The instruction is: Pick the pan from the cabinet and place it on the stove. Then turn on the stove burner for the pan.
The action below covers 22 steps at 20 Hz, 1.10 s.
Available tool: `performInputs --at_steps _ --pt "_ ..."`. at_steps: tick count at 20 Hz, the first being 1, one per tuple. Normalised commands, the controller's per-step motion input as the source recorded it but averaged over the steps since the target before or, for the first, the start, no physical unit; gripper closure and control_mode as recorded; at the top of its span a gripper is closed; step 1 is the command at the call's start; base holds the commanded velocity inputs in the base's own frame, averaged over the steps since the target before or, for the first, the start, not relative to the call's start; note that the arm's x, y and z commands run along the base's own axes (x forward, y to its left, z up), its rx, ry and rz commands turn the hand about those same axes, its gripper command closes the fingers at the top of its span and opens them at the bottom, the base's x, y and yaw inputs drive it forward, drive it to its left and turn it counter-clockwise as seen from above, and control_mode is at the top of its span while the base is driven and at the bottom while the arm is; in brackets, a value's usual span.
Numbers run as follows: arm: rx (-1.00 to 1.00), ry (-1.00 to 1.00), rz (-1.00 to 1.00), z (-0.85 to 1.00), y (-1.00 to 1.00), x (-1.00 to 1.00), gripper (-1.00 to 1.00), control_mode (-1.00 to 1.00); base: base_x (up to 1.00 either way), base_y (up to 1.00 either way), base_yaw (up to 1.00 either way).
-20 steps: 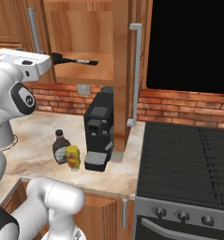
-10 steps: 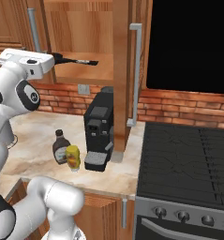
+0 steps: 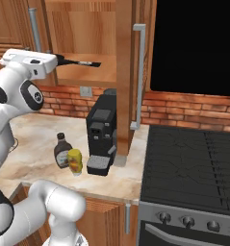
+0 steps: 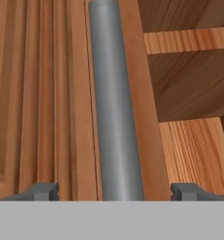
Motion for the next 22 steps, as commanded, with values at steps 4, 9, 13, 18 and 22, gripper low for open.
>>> performInputs --at_steps 4,9,13,18,22 --pt "0.0 0.0 0.0 -0.1 0.1 0.27 -1.0 -1.0 0.0 0.0 0.0" --pt "0.0 0.0 0.0 -0.12 0.15 0.28 1.0 -1.0 0.0 0.0 0.0" --pt "0.0 0.0 0.01 -0.07 0.08 0.24 1.0 -1.0 0.0 0.0 0.0" --pt "0.0 0.0 0.03 -0.06 0.01 0.18 1.0 -1.0 0.0 0.0 0.0" --pt "0.0 0.0 0.06 -0.01 -0.17 0.02 1.0 -1.0 0.0 0.0 0.0"
